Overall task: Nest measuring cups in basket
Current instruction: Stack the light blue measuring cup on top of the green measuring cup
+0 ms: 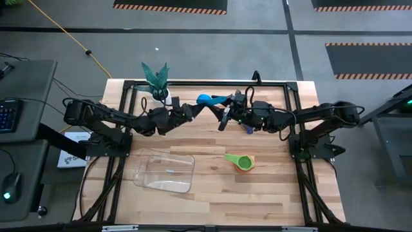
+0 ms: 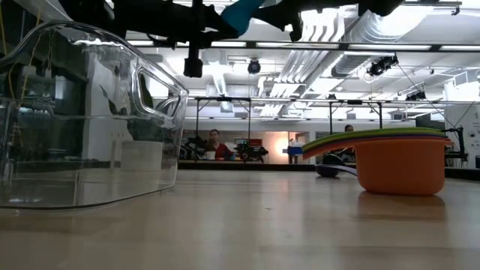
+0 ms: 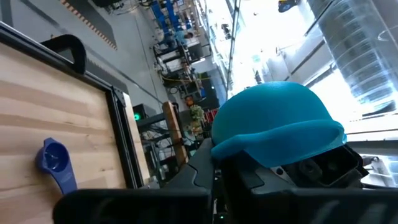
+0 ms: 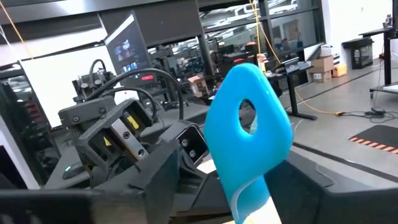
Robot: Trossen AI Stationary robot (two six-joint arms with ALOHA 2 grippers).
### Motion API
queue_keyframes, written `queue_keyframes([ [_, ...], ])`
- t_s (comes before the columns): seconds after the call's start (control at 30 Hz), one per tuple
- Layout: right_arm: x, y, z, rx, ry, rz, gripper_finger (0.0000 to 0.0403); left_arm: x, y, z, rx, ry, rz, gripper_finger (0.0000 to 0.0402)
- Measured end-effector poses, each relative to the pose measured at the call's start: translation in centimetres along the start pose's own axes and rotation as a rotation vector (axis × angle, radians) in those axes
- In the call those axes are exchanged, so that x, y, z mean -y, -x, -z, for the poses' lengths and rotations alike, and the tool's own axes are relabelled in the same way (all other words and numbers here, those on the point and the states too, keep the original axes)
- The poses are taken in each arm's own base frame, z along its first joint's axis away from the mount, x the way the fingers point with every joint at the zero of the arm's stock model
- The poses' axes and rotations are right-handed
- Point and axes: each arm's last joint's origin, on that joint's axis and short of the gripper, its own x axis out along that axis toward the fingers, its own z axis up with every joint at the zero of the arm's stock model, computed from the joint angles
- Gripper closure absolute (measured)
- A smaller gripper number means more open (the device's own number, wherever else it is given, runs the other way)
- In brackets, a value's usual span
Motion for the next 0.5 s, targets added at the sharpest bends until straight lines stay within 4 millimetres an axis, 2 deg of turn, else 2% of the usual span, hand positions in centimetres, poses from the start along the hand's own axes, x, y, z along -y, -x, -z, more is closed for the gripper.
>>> queue_keyframes([
  [0.23,-0.07,0.03,0.04,-0.004,0.001,-0.005,0.0279,0.02,0.0,0.04,-0.014,-0.002,0.005,0.0399],
  [0.43,-0.12,0.05,0.07,-0.011,0.005,-0.017,0.0382,-0.02,0.0,0.1,-0.037,-0.01,0.011,0.0383],
  [0.5,-0.07,0.22,-0.11,-0.022,0.022,-0.015,0.0395,-0.04,0.01,0.12,-0.042,-0.023,0.011,0.0377],
])
